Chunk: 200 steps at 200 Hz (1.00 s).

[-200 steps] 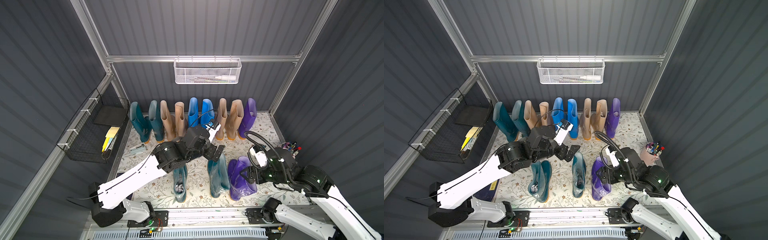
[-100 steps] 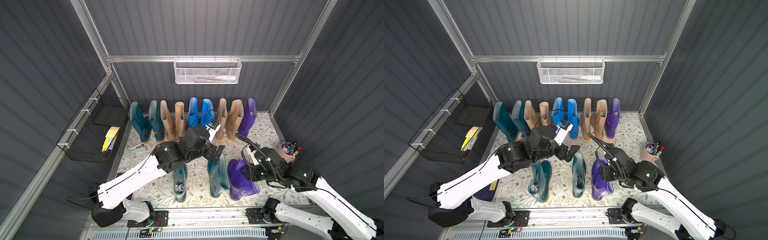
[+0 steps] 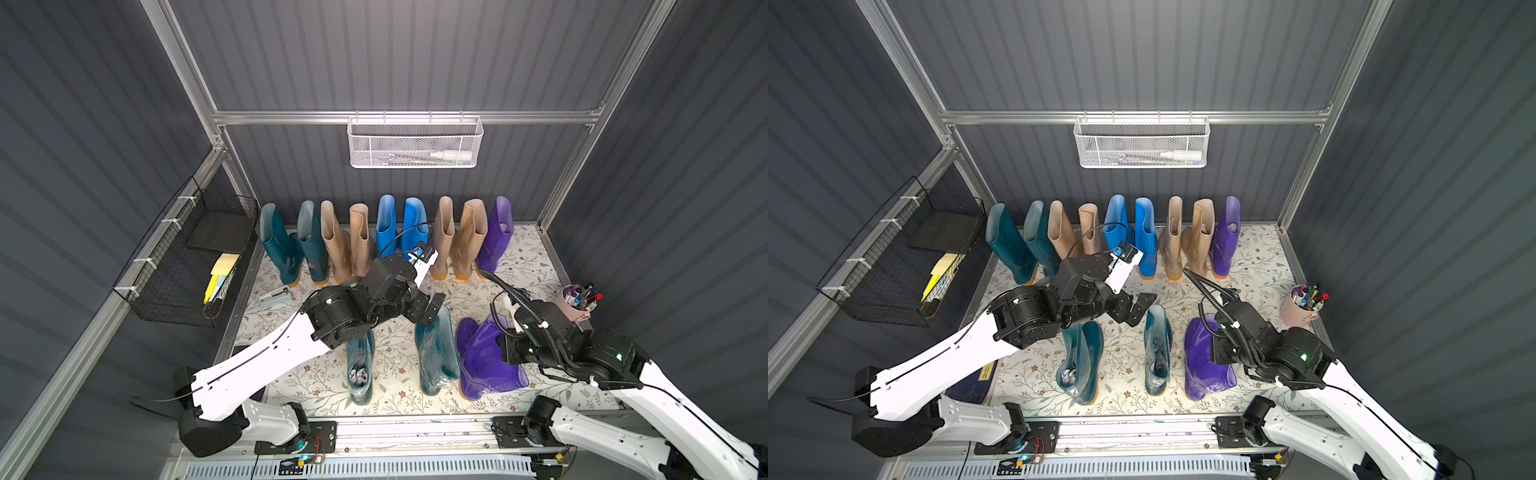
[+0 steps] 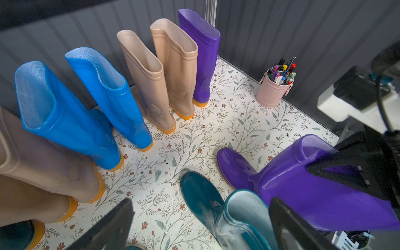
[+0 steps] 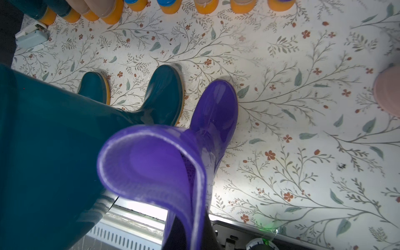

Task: Match and arrange rain boots in pairs
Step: Pick up the rain boot at the center of the board, then pair a pair of rain boots at the corner of the board.

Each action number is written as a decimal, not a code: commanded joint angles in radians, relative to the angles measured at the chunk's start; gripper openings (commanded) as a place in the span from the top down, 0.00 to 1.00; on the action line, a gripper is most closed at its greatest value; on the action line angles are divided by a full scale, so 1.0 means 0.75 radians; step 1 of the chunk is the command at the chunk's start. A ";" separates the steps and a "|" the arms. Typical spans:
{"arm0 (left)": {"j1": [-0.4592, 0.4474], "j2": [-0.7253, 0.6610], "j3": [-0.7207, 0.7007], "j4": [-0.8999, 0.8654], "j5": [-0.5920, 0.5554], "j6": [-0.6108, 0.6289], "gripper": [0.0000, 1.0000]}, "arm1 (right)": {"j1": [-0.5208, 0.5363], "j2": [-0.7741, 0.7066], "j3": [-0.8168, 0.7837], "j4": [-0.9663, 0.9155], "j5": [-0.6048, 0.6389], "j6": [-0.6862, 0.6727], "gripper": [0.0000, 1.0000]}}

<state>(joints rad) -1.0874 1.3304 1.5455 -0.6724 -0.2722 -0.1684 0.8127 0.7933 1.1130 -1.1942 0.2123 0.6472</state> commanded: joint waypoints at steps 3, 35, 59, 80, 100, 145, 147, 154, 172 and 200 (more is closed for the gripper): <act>0.002 -0.035 0.019 0.011 0.000 0.024 0.01 | -0.003 -0.043 0.080 0.000 0.212 -0.020 1.00; 0.002 -0.047 0.023 0.008 -0.006 0.043 0.01 | -0.058 -0.042 0.140 -0.060 0.309 -0.069 1.00; 0.002 -0.048 0.028 0.011 -0.027 0.073 0.01 | -0.202 -0.024 0.157 -0.028 0.267 -0.164 1.00; 0.002 -0.044 0.028 0.026 -0.030 0.091 0.01 | -0.423 -0.007 0.132 0.058 0.116 -0.285 1.00; 0.002 -0.035 0.022 0.047 -0.013 0.093 0.01 | -0.628 0.030 0.103 0.155 -0.020 -0.388 1.00; 0.002 -0.021 0.025 0.038 -0.028 0.084 0.01 | -1.021 0.209 0.104 0.350 -0.314 -0.561 1.00; 0.002 -0.022 0.025 0.038 -0.029 0.084 0.01 | -1.037 0.218 0.107 0.357 -0.324 -0.567 1.00; 0.002 -0.025 0.025 0.035 -0.034 0.080 0.00 | -1.085 0.252 0.120 0.377 -0.356 -0.588 1.00; 0.002 -0.033 0.024 0.028 -0.049 0.070 0.01 | -1.174 0.337 0.159 0.427 -0.405 -0.639 1.00; 0.002 -0.051 0.015 0.027 -0.087 0.063 0.01 | -1.254 0.484 0.254 0.489 -0.445 -0.695 1.00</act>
<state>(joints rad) -1.0874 1.3178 1.5455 -0.6502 -0.3004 -0.1196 -0.0864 1.0950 1.2156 -0.9760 -0.0589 0.2039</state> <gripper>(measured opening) 0.994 0.064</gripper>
